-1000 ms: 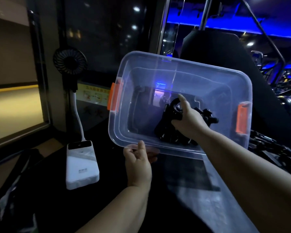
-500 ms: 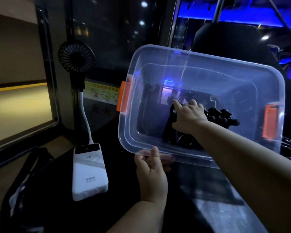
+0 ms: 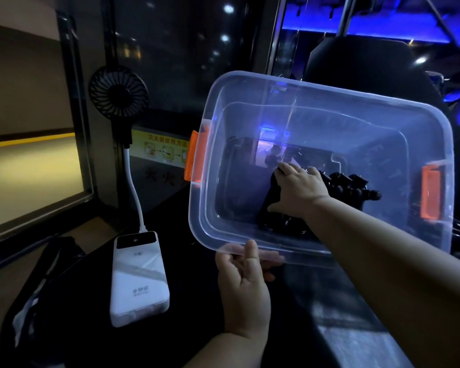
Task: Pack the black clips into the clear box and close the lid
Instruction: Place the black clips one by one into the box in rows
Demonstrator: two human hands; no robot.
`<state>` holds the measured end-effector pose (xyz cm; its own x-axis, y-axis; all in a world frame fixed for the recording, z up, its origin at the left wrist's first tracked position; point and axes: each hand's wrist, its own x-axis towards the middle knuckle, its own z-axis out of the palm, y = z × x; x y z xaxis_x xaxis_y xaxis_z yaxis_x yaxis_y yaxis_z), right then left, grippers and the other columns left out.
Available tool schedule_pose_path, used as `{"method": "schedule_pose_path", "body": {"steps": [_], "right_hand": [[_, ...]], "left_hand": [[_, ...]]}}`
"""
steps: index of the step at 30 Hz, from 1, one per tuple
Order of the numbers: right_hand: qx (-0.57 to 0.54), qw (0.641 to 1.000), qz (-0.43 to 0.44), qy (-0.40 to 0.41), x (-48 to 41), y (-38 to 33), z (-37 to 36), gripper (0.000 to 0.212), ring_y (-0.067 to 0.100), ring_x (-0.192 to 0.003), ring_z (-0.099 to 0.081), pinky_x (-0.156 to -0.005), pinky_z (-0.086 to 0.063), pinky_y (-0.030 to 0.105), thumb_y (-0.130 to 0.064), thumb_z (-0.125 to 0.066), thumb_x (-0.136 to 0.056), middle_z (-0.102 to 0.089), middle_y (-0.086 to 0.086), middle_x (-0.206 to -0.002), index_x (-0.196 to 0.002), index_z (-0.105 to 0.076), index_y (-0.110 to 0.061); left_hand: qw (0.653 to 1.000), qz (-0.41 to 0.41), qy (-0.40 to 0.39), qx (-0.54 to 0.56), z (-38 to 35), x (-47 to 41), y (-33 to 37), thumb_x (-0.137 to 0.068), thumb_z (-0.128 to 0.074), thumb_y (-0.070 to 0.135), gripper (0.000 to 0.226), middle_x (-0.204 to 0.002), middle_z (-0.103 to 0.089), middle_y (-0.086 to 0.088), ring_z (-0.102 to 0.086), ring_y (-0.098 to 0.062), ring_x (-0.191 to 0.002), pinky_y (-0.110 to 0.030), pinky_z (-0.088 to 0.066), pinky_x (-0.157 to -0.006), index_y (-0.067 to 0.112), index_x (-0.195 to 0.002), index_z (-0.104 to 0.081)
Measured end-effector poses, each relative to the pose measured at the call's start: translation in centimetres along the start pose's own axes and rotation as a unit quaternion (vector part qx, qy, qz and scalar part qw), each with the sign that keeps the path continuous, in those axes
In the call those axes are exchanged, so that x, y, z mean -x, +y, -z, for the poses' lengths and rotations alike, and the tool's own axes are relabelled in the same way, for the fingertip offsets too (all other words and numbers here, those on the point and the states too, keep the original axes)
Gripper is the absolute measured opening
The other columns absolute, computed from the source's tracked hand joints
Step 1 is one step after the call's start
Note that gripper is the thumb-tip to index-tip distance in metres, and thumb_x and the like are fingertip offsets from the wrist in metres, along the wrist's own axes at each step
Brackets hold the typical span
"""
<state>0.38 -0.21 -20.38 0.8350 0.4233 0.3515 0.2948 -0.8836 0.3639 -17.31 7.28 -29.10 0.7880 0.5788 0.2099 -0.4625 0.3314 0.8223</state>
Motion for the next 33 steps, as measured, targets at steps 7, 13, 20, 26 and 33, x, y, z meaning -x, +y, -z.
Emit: {"method": "schedule_pose_path", "body": {"steps": [7, 13, 20, 26, 33], "right_hand": [[0.002, 1.000, 0.005, -0.031, 0.0, 0.1, 0.4, 0.095, 0.018, -0.148, -0.004, -0.113, -0.015, 0.052, -0.071, -0.062, -0.071, -0.010, -0.007, -0.160, -0.148, -0.024, -0.031], [-0.044, 0.999, -0.012, -0.019, 1.0, 1.2, 1.4, 0.088, 0.017, -0.148, 0.006, -0.115, -0.006, 0.056, -0.076, -0.050, -0.076, -0.005, -0.009, -0.160, -0.148, -0.020, -0.036], [-0.120, 0.989, -0.074, 0.048, 6.1, 3.7, 1.9, 0.074, 0.020, -0.145, -0.008, -0.113, -0.018, 0.047, -0.072, -0.049, -0.080, -0.031, -0.005, -0.152, -0.143, -0.035, -0.035], [-0.165, 0.954, -0.105, 0.228, 12.6, 6.5, 0.8, 0.054, 0.030, -0.113, -0.049, -0.092, -0.041, 0.040, -0.064, -0.051, -0.078, -0.068, 0.002, -0.106, -0.109, -0.068, -0.023], [-0.271, 0.889, -0.171, 0.327, 20.0, 9.4, -1.7, 0.044, 0.023, -0.098, -0.047, -0.087, -0.034, 0.029, -0.051, -0.047, -0.086, -0.061, 0.003, -0.098, -0.101, -0.063, -0.014]], "left_hand": [[1.000, -0.008, -0.004, -0.024, 0.3, 0.0, -0.1, -0.098, -0.042, 0.016, 0.010, -0.069, -0.072, -0.011, -0.070, -0.020, -0.061, -0.022, -0.049, -0.052, 0.009, -0.092, -0.039], [1.000, -0.017, 0.001, -0.017, 0.1, -0.2, -0.3, -0.098, -0.042, 0.014, 0.009, -0.068, -0.072, -0.010, -0.070, -0.020, -0.060, -0.022, -0.049, -0.052, 0.010, -0.091, -0.039], [1.000, -0.011, 0.004, -0.013, -0.1, -0.3, -0.4, -0.099, -0.041, 0.014, 0.010, -0.067, -0.071, -0.010, -0.070, -0.021, -0.060, -0.021, -0.050, -0.050, 0.013, -0.091, -0.036], [0.999, -0.027, 0.011, -0.038, -0.1, -0.4, -0.7, -0.100, -0.042, 0.016, 0.010, -0.065, -0.070, -0.006, -0.069, -0.017, -0.058, -0.020, -0.050, -0.049, 0.007, -0.098, -0.037], [0.996, -0.036, 0.014, -0.083, -0.2, -0.5, -0.9, -0.101, -0.041, 0.018, 0.027, -0.075, -0.069, -0.011, -0.067, -0.010, -0.052, -0.017, -0.049, -0.046, -0.008, -0.108, -0.040]]}}
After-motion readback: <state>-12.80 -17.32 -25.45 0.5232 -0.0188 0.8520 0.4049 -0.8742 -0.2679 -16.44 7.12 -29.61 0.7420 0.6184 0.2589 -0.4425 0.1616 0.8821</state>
